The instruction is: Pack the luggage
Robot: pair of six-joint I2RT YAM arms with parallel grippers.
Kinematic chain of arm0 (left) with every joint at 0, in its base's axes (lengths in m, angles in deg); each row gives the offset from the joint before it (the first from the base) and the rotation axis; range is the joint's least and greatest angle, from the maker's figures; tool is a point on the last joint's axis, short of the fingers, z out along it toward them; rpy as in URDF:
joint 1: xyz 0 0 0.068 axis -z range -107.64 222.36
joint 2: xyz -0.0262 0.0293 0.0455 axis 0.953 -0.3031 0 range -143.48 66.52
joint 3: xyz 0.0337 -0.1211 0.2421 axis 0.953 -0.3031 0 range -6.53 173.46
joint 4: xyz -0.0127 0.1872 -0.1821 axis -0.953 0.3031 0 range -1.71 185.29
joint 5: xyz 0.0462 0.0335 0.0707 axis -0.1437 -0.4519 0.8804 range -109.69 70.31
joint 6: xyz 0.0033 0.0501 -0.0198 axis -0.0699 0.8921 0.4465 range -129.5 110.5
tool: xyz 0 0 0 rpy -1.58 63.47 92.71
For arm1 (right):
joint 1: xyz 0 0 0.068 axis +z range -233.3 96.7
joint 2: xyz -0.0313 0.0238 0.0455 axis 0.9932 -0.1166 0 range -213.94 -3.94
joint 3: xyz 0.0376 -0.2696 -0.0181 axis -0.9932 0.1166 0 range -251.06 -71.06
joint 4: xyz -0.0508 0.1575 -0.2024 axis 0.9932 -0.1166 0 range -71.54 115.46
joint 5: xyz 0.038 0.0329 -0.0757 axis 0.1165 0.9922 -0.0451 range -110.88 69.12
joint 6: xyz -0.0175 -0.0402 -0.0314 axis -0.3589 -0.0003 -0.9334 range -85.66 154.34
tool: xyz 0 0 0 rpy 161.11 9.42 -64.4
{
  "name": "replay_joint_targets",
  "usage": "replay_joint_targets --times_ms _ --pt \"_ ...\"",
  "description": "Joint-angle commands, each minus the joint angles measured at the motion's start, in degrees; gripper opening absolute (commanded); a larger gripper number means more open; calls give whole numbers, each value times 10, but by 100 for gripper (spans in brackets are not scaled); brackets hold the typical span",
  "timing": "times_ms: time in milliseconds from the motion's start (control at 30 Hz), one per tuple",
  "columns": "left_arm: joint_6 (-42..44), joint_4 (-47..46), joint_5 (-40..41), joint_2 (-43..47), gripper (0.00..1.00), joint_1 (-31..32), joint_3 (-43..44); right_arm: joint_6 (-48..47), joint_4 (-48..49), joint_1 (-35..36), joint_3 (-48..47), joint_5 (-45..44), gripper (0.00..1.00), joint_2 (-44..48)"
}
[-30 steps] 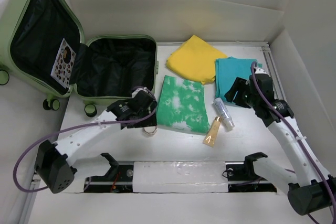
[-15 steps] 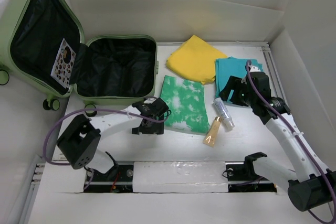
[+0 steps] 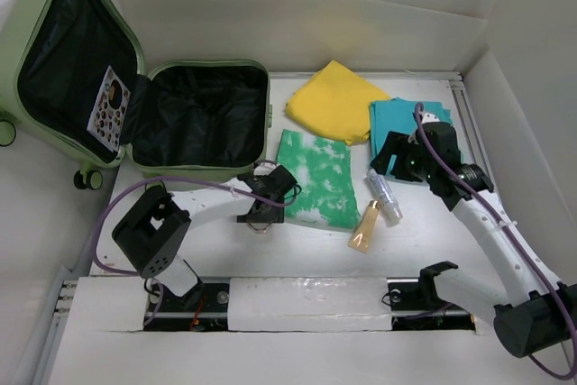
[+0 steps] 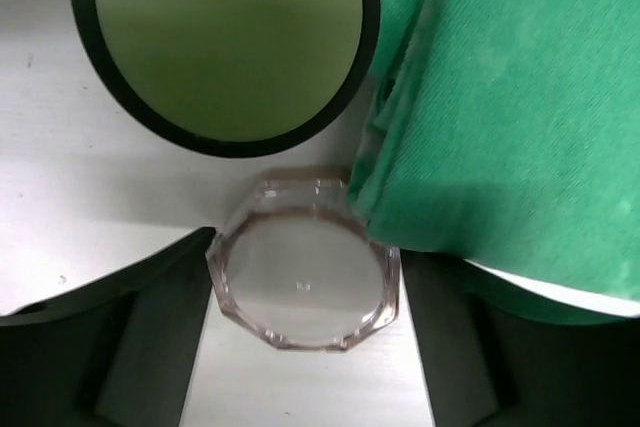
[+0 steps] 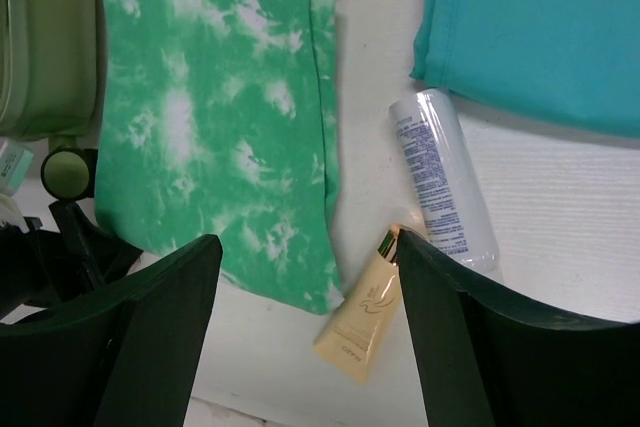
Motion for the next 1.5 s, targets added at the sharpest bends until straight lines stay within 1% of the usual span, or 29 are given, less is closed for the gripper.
replay_joint_targets --times_ms 0,67,100,133,200,267,367,400,433,467,500,533,567,600,633,700,733,800,833,867,933,967,1033,1067,1100,1167,1267,1400,1467 --pt "4 -9 21 -5 65 1 15 -10 38 8 -14 11 77 -5" --pt "4 -9 21 -5 59 1 10 -10 38 8 -19 11 77 -5" --pt "4 -9 21 1 53 1 5 -10 38 8 -19 11 77 -11" --pt "4 -2 16 12 53 1 5 -10 38 8 -25 6 77 -11" --pt "-1 23 10 27 48 1 5 -15 38 8 -25 6 77 -16" --pt "-6 49 10 61 46 1 21 -15 38 8 -25 6 77 -22" --pt "-12 112 10 119 45 -5 73 -20 38 8 -25 0 77 -28" --pt "-12 127 10 131 45 -10 114 -20 38 8 -31 0 77 -35" --pt "-5 150 10 143 45 -20 137 -20 38 8 -31 0 77 -35" --pt "2 150 10 150 45 -31 160 -20 38 8 -31 0 77 -41" --pt "15 150 10 157 45 -64 183 -20 38 8 -31 -6 77 -41" --pt "44 140 10 158 46 -87 226 -20 38 8 -31 -7 77 -41" --pt "62 127 5 158 46 -115 248 -20 38 8 -31 -7 77 -46" --pt "81 109 -14 142 48 -177 266 -20 38 8 -31 -7 77 -51" --pt "96 90 -20 129 48 -208 298 -20 43 8 -31 -7 77 -52" --pt "130 23 -20 93 49 -262 322 -20 43 8 -31 -7 77 -57" --pt "136 4 -20 46 49 -310 334 -20 43 8 -31 -7 77 -63" --pt "146 -31 -20 -11 49 -350 381 -20 43 8 -31 -25 77 -63" --pt "156 -31 -20 -71 49 -377 401 -20 43 8 -31 -34 77 -63" --pt "162 -31 -14 -102 49 -387 441 -20 36 8 -25 -61 77 -68" --pt "167 -15 -6 -158 51 -403 484 -9 20 3 -20 -89 77 -68" --pt "172 -15 1 -198 54 -408 499 5 14 -2 -20 -104 77 -68" --pt "172 -15 1 -224 59 -424 514 18 7 -10 -6 -127 77 -68" --pt "172 -23 -12 -238 62 -437 514 24 7 -10 0 -127 77 -68" --pt "172 -29 -20 -238 67 -445 506 31 7 -23 8 -132 77 -68" --pt "161 -39 -37 -246 73 -460 500 37 7 -34 22 -125 77 -87" --pt "155 -54 -78 -245 75 -479 473 44 12 -47 39 -112 77 -110" --pt "155 -65 -115 -200 81 -479 455 36 41 -52 53 -97 77 -138" --pt "155 -77 -142 -158 81 -479 450 25 49 -58 53 -69 77 -156"
